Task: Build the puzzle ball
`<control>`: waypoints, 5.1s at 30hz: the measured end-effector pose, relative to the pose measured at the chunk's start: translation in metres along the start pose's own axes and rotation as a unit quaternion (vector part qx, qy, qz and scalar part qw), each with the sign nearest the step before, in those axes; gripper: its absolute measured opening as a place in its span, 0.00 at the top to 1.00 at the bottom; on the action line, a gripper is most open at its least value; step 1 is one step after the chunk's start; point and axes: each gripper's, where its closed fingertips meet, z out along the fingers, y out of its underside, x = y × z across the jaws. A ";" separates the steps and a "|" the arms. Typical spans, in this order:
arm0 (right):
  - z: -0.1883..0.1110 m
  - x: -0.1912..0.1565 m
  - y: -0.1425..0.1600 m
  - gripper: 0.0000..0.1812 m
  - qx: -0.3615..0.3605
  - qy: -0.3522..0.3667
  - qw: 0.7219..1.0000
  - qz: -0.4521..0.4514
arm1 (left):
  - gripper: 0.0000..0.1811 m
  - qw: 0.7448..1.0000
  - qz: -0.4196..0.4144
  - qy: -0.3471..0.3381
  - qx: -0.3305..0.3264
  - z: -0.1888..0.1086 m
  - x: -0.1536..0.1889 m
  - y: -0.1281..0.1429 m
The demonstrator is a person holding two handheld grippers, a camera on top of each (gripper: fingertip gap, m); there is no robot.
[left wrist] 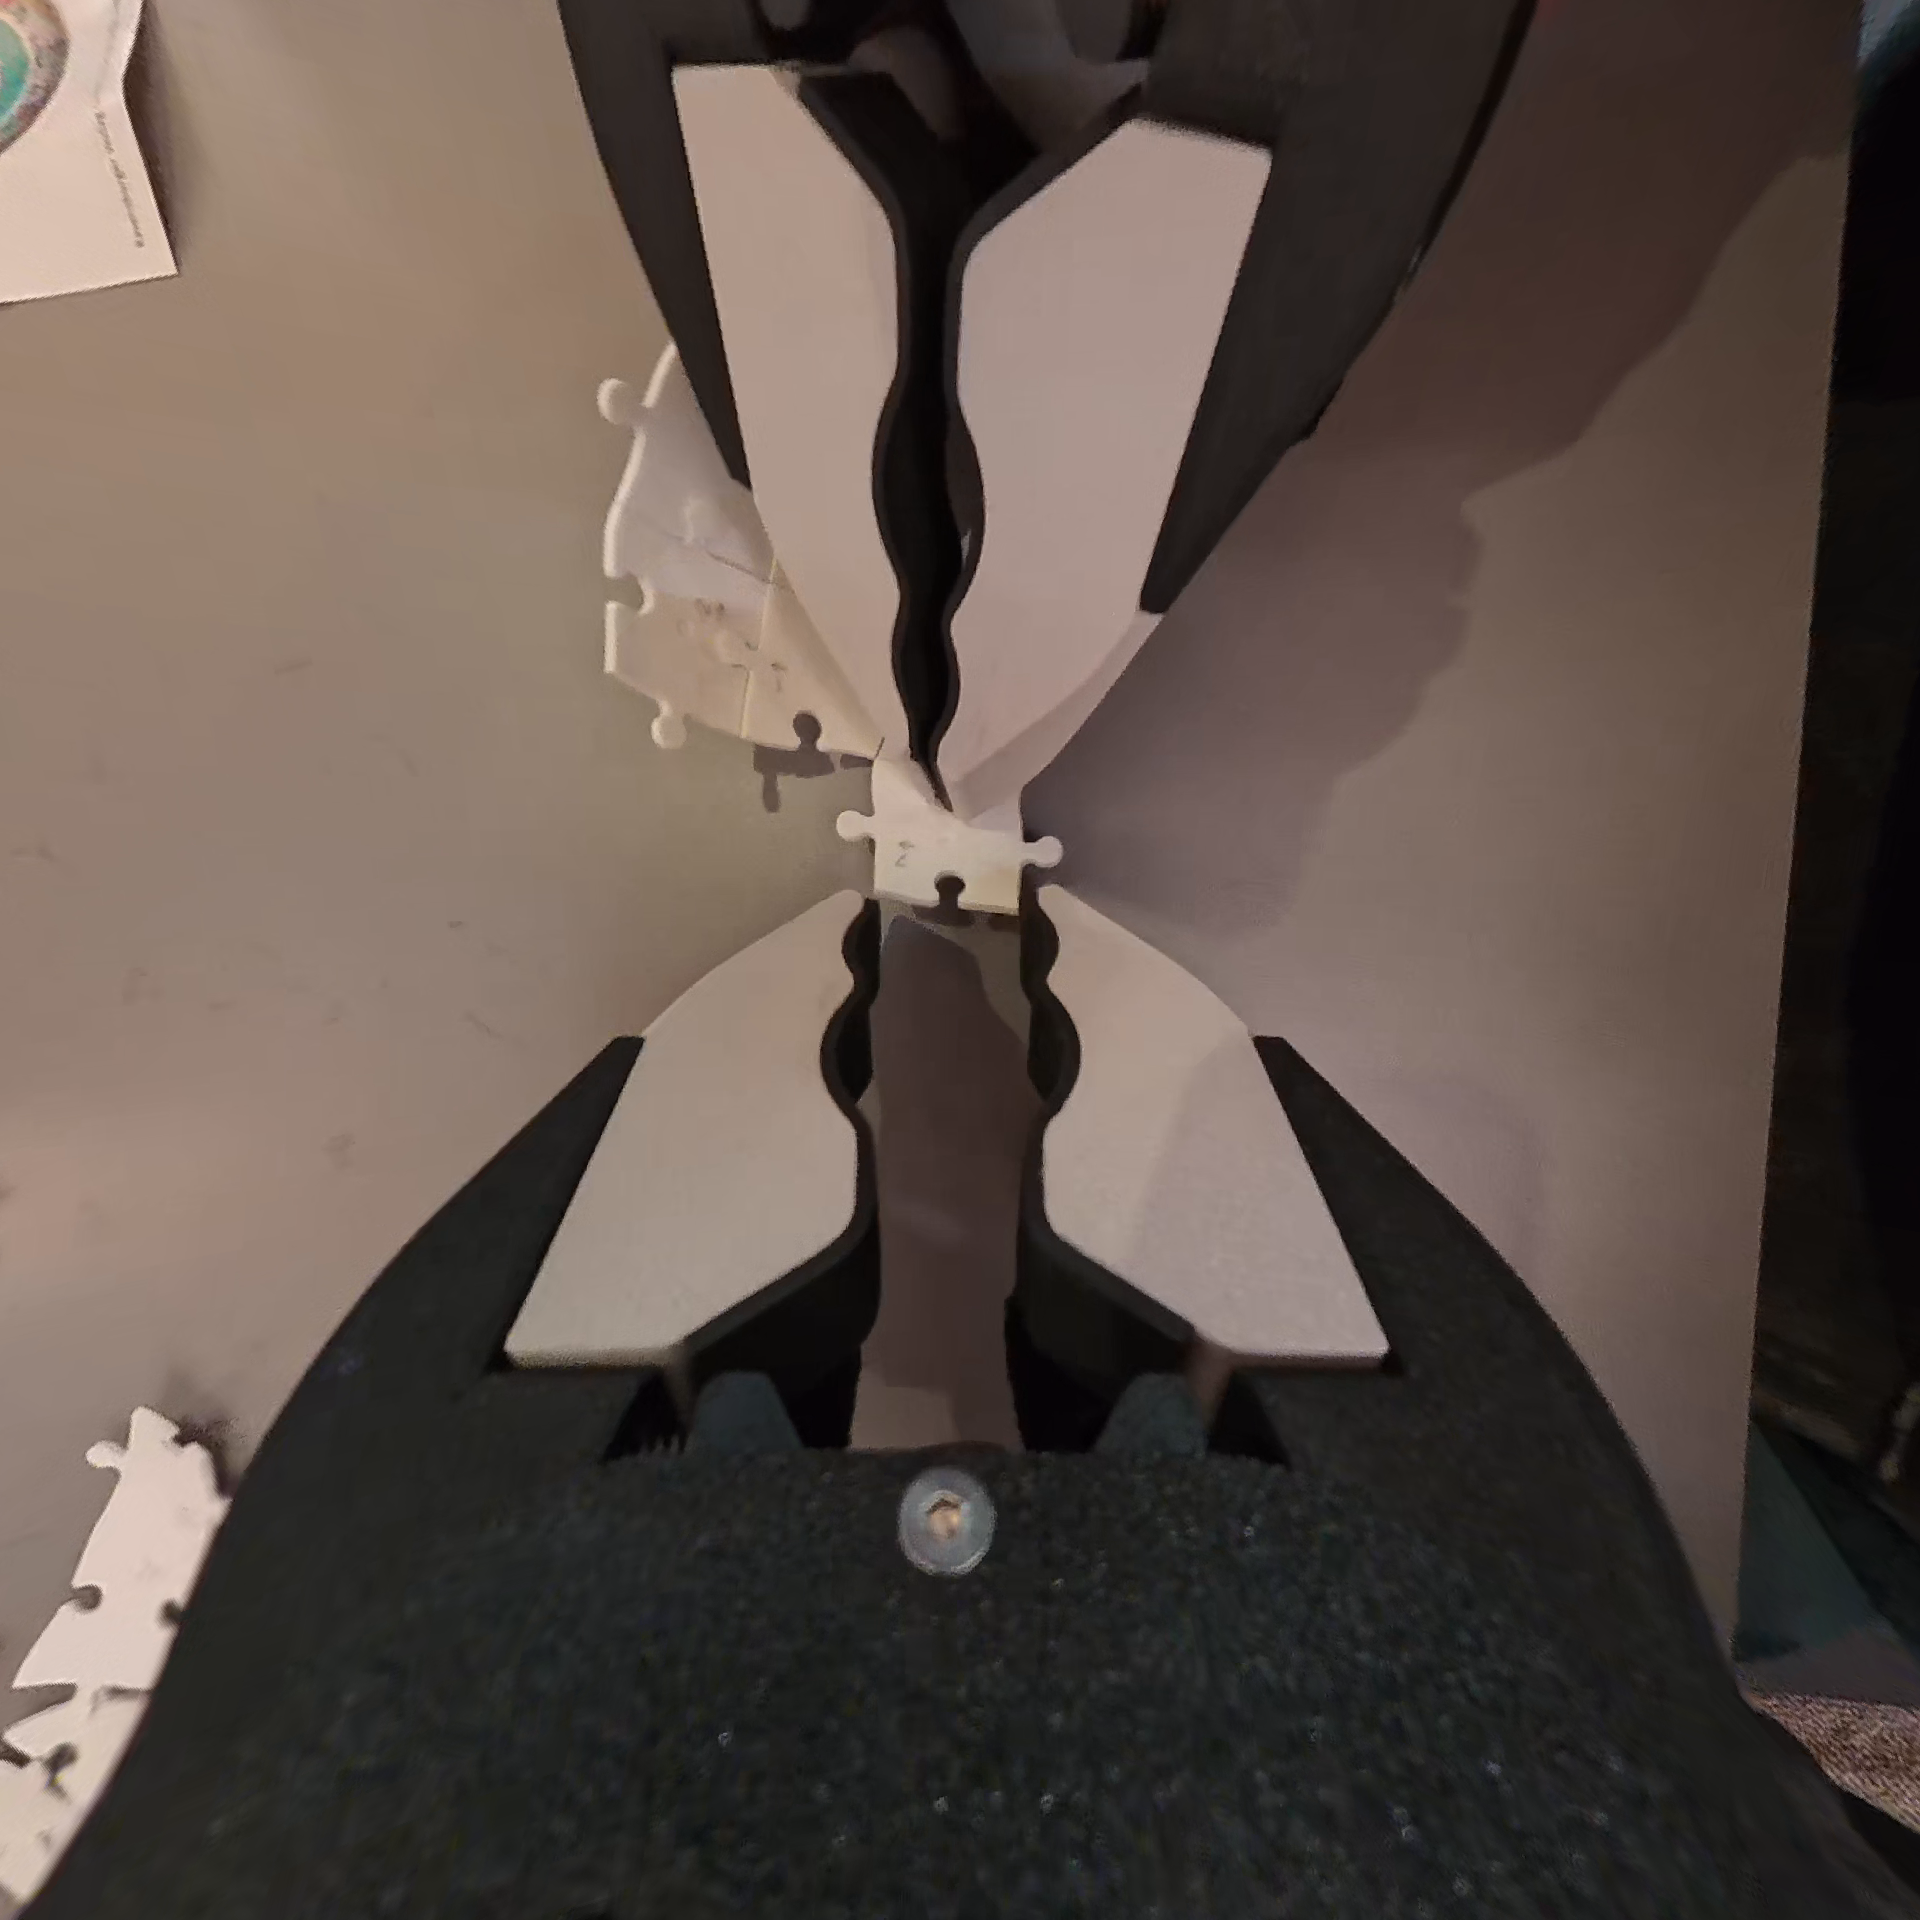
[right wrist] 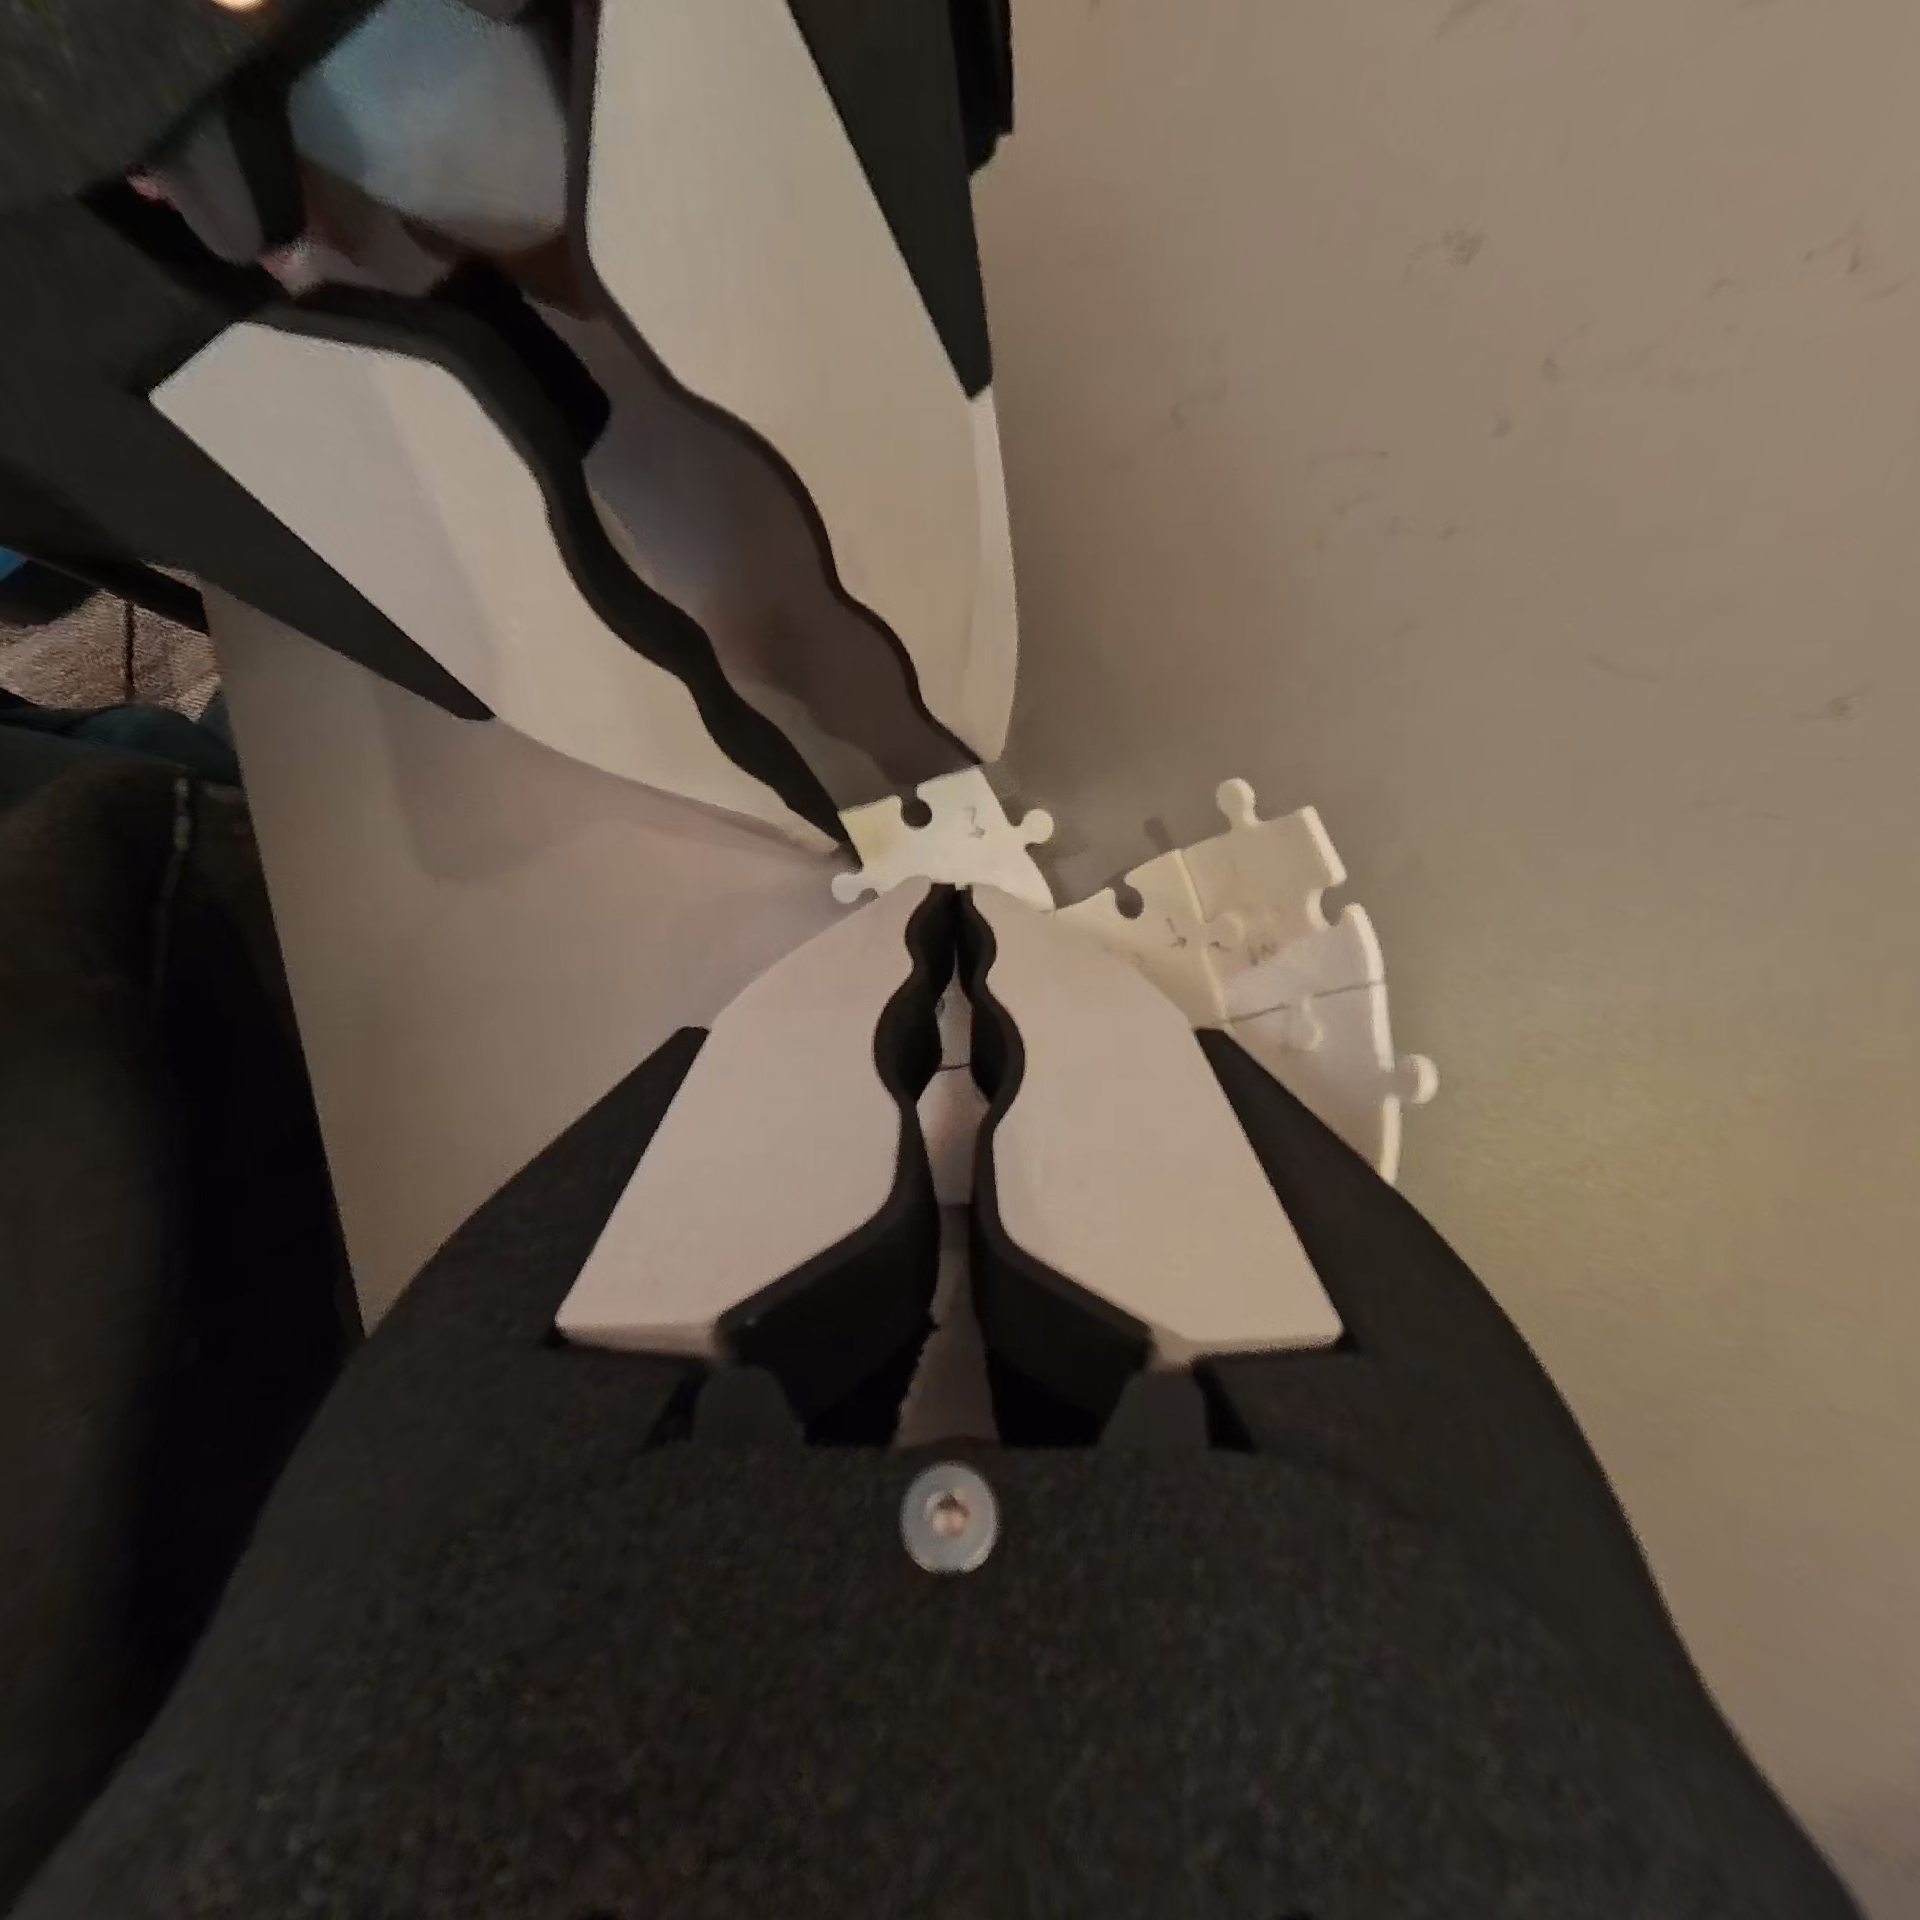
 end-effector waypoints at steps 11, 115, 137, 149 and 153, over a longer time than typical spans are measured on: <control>-0.002 0.001 0.003 1.00 -0.008 -0.008 1.000 0.015 | 0.85 1.000 -0.005 -0.007 0.000 0.007 -0.001 0.001; -0.079 0.025 -0.056 1.00 -0.035 0.142 0.989 -0.029 | 0.68 0.937 -0.281 -0.160 0.129 -0.075 0.023 0.052; -0.148 -0.025 -0.001 1.00 -0.277 0.200 0.939 -0.044 | 0.67 0.886 -0.317 -0.242 0.236 -0.118 -0.020 0.035; -0.162 -0.046 -0.002 1.00 -0.241 0.176 0.953 -0.053 | 0.66 0.912 -0.314 -0.230 0.134 -0.102 -0.019 0.067; -0.158 -0.054 -0.010 1.00 -0.225 0.165 0.958 -0.063 | 0.66 0.908 -0.330 -0.237 0.103 -0.111 -0.020 0.093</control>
